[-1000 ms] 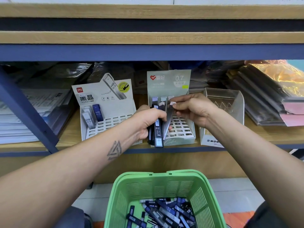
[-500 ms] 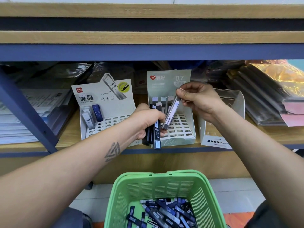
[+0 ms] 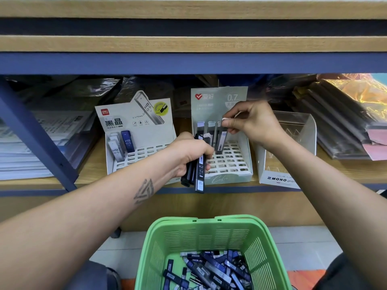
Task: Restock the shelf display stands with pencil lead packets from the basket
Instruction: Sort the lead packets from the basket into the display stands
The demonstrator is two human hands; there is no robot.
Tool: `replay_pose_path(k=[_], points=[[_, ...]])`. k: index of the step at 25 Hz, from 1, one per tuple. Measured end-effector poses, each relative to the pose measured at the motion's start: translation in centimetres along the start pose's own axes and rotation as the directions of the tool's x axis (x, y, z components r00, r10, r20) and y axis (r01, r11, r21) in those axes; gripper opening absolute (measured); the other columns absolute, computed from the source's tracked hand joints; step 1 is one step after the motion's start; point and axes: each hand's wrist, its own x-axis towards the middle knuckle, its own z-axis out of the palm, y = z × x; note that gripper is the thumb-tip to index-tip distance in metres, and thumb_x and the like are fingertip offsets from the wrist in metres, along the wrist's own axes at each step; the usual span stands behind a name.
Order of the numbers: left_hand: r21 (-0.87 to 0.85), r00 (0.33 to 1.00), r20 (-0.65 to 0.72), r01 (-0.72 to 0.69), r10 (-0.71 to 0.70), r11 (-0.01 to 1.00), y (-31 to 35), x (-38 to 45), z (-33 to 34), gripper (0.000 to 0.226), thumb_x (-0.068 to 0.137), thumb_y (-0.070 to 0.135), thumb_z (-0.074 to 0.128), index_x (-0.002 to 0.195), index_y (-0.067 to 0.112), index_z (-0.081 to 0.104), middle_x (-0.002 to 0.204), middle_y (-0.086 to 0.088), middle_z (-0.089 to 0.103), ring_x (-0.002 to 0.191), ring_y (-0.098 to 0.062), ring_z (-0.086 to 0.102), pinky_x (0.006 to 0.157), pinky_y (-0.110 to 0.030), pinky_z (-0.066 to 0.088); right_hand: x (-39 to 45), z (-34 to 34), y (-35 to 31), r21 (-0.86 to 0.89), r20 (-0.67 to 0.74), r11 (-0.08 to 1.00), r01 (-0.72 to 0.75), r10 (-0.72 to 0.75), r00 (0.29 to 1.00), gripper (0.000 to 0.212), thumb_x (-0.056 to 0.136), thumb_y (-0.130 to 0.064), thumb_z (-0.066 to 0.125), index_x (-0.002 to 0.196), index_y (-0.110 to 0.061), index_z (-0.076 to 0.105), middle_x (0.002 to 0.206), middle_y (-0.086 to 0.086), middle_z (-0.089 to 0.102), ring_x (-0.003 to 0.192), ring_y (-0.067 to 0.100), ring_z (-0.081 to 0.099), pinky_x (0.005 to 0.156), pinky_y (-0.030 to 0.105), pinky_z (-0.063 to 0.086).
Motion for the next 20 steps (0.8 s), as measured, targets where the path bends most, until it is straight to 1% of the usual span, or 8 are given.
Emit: replay_pose_path(k=[2,4,7,9,12,15,18,20], points=[[0.009,1.0,-0.003,0.002,-0.002,1.0,0.0,0.0,-0.1,0.024,0.078,-0.01,0.064,0.099,-0.003,0.054,0.077,-0.023,0.06,0.063,-0.034,0.065,0.061,-0.04,0.057,-0.1,-0.1,-0.1,0.001,0.031,1.0,0.0,0.0,1.0,0.014,0.079,-0.007,0.083,0.08,-0.016,0.073,0.066,0.003,0.073,0.063,0.024,0.071,0.072,0.043,0.063],[0.017,1.0,-0.004,0.009,-0.009,1.0,-0.1,-0.1,-0.2,0.023,0.08,-0.009,0.064,0.098,-0.001,0.052,0.08,-0.024,0.06,0.065,-0.033,0.066,0.06,-0.039,0.058,0.0,0.0,-0.1,-0.009,0.017,1.0,-0.001,0.002,1.0,0.013,0.08,-0.007,0.082,0.08,-0.016,0.073,0.068,0.004,0.073,0.063,0.023,0.071,0.073,0.046,0.063],[0.011,1.0,-0.004,0.011,-0.01,1.0,-0.1,-0.1,-0.3,0.022,0.08,-0.009,0.064,0.096,0.0,0.051,0.083,-0.024,0.06,0.067,-0.034,0.066,0.061,-0.039,0.058,0.3,0.0,0.2,-0.045,-0.043,0.999,0.0,-0.002,0.999,0.009,0.082,-0.008,0.082,0.083,-0.013,0.074,0.076,0.013,0.074,0.067,0.03,0.073,0.074,0.049,0.062],[0.01,1.0,-0.003,0.015,-0.015,1.0,-0.1,-0.1,-0.2,0.023,0.08,-0.009,0.063,0.097,0.001,0.051,0.084,-0.025,0.059,0.067,-0.034,0.065,0.063,-0.04,0.058,0.4,-0.1,0.1,-0.037,-0.039,0.999,-0.01,0.008,0.999,0.008,0.081,-0.007,0.082,0.085,-0.008,0.075,0.077,0.016,0.073,0.068,0.032,0.073,0.074,0.048,0.062],[0.008,1.0,0.0,0.024,-0.024,1.0,-0.2,0.1,-0.2,0.025,0.08,-0.009,0.064,0.098,0.001,0.05,0.085,-0.025,0.06,0.067,-0.034,0.066,0.065,-0.042,0.058,0.3,-0.5,-0.2,-0.039,0.02,0.999,-0.007,0.008,1.0,0.009,0.08,-0.006,0.082,0.086,-0.005,0.074,0.074,0.012,0.073,0.064,0.025,0.071,0.072,0.041,0.063],[0.017,1.0,0.001,0.021,-0.021,1.0,-0.3,0.2,-0.2,0.026,0.079,-0.008,0.064,0.1,0.0,0.051,0.085,-0.026,0.062,0.066,-0.034,0.066,0.063,-0.041,0.057,0.5,-0.1,0.5,-0.125,0.024,0.992,0.001,0.002,1.0,0.006,0.086,-0.007,0.078,0.09,-0.01,0.075,0.073,0.008,0.073,0.063,0.018,0.072,0.075,0.04,0.063],[0.017,1.0,0.002,0.013,-0.013,1.0,-0.4,0.4,-0.2,0.026,0.079,-0.008,0.064,0.101,-0.002,0.052,0.081,-0.025,0.061,0.064,-0.034,0.067,0.062,-0.041,0.058,0.2,0.8,1.6,-0.247,0.022,0.967,0.054,-0.051,0.998,0.014,0.091,-0.007,0.072,0.103,-0.014,0.074,0.079,0.004,0.073,0.065,0.012,0.072,0.077,0.037,0.062],[0.022,1.0,0.007,0.012,-0.012,1.0,-0.4,0.4,-0.1,0.026,0.08,-0.007,0.064,0.103,-0.002,0.052,0.078,-0.024,0.061,0.062,-0.032,0.067,0.061,-0.04,0.057,0.0,1.2,1.9,-0.317,-0.003,0.942,0.109,-0.116,0.993,0.01,0.091,-0.01,0.072,0.099,-0.015,0.075,0.078,-0.001,0.073,0.069,0.012,0.072,0.078,0.038,0.061]])
